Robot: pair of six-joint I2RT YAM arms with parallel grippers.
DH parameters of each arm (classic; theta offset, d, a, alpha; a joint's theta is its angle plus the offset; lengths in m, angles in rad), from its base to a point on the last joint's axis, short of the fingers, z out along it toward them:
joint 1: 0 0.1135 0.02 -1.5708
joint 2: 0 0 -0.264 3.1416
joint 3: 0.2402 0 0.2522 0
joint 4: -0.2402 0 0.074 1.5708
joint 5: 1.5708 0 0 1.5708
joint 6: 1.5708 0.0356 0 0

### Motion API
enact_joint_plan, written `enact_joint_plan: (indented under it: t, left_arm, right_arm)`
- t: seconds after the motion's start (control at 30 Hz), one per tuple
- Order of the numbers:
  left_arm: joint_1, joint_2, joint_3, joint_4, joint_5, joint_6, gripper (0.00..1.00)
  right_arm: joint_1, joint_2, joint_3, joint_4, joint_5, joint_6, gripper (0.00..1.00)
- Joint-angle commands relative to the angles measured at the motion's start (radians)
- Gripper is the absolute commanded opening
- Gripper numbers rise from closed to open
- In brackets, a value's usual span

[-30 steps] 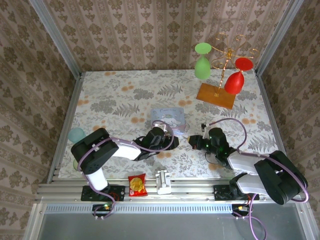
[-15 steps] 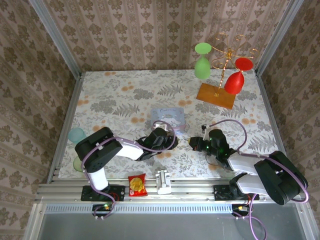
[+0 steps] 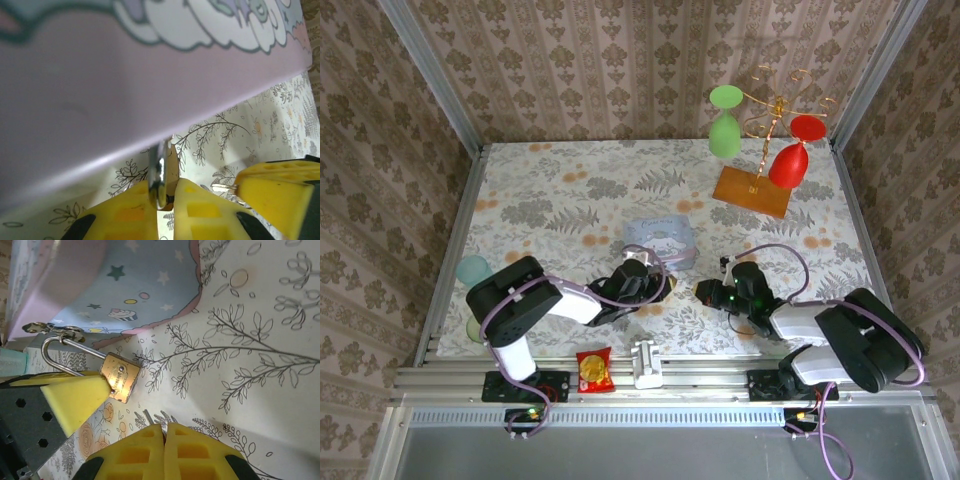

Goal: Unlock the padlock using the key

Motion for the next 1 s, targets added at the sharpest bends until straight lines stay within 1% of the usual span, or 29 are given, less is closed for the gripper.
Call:
enact_joint_plan:
  t: [0.0, 0.1, 0.23, 0.33, 0.5, 0.63, 0.77, 0.87, 0.97]
  left_arm:
    - [0.023, 0.007, -0.049, -0.005, 0.034, -0.065, 0.05]
    - [0.038, 0.039, -0.072, 0.105, 0.069, -0.120, 0.00]
    - [0.044, 0.080, -0.100, 0.265, 0.091, -0.209, 0.00]
    - [0.046, 0.124, -0.130, 0.420, 0.095, -0.277, 0.00]
    - [0.046, 0.147, -0.152, 0.490, 0.095, -0.313, 0.00]
    - [0.046, 0.131, -0.166, 0.484, 0.091, -0.315, 0.00]
    - [0.049, 0.106, -0.169, 0.482, 0.090, -0.316, 0.00]
    - [0.047, 0.095, -0.171, 0.479, 0.089, -0.319, 0.00]
    - [0.051, 0.107, -0.175, 0.509, 0.090, -0.333, 0.00]
  right_arm:
    - [0.007, 0.020, 0.009, 0.071, -0.035, 0.075, 0.00]
    - [0.007, 0.055, 0.014, 0.101, -0.051, 0.099, 0.00]
    - [0.005, 0.082, 0.021, 0.121, -0.087, 0.144, 0.00]
    - [0.003, 0.111, 0.008, 0.192, -0.102, 0.169, 0.00]
    - [-0.009, 0.173, -0.003, 0.345, -0.130, 0.231, 0.00]
    - [-0.034, 0.259, 0.009, 0.457, -0.166, 0.272, 0.00]
    - [-0.053, 0.361, -0.004, 0.637, -0.184, 0.303, 0.00]
    - [-0.064, 0.415, 0.008, 0.661, -0.194, 0.309, 0.00]
    - [-0.063, 0.433, 0.026, 0.671, -0.212, 0.318, 0.00]
